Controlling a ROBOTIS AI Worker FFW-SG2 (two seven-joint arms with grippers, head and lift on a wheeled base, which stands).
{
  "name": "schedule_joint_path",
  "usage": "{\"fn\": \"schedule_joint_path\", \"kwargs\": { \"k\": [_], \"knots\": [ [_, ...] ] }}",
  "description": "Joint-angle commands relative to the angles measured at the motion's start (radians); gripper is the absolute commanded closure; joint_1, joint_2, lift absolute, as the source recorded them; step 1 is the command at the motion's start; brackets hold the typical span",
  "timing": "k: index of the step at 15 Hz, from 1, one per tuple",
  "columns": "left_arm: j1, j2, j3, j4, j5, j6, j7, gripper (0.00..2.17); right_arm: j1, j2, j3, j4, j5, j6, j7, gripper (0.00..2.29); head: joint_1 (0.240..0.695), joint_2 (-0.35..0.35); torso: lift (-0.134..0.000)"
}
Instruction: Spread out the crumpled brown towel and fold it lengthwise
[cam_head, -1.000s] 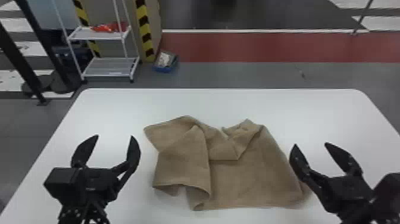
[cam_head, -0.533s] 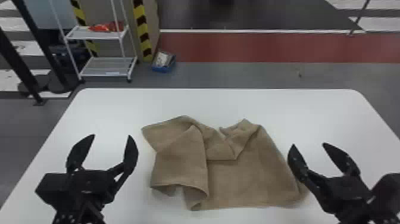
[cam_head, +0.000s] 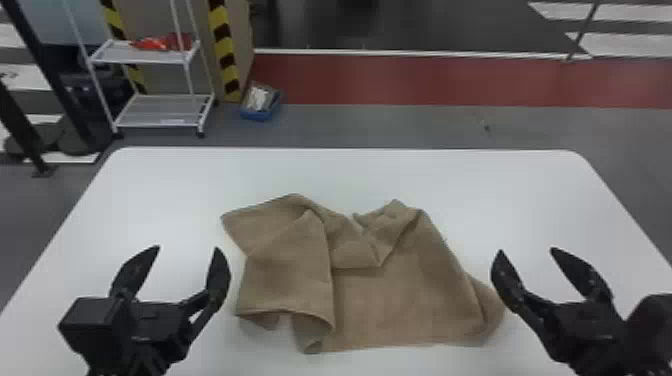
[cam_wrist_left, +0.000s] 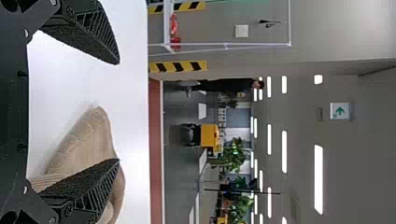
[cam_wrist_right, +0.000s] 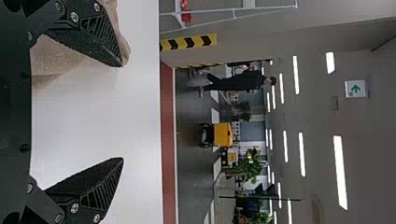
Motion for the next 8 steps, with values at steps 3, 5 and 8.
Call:
{"fn": "schedule_joint_path", "kwargs": {
  "k": [3,5,8],
  "knots": [
    [0.030,0.002,-0.042,-0.080,0.056,0.241,0.019,0.15,0.035,-0.003,-0.089,0.009,-0.007,0.053,0.050,0.22,0.695,-0.099,-0.124],
    [0.034,0.003,-0.051,-0.106,0.091,0.321,0.024,0.19,0.050,-0.002,-0.121,0.020,-0.017,0.053,0.068,0.22,0.695,-0.131,-0.124],
    [0.034,0.006,-0.066,-0.129,0.102,0.397,0.021,0.22,0.050,-0.002,-0.135,0.044,-0.018,0.047,0.090,0.22,0.695,-0.178,-0.124]
  ]
}}
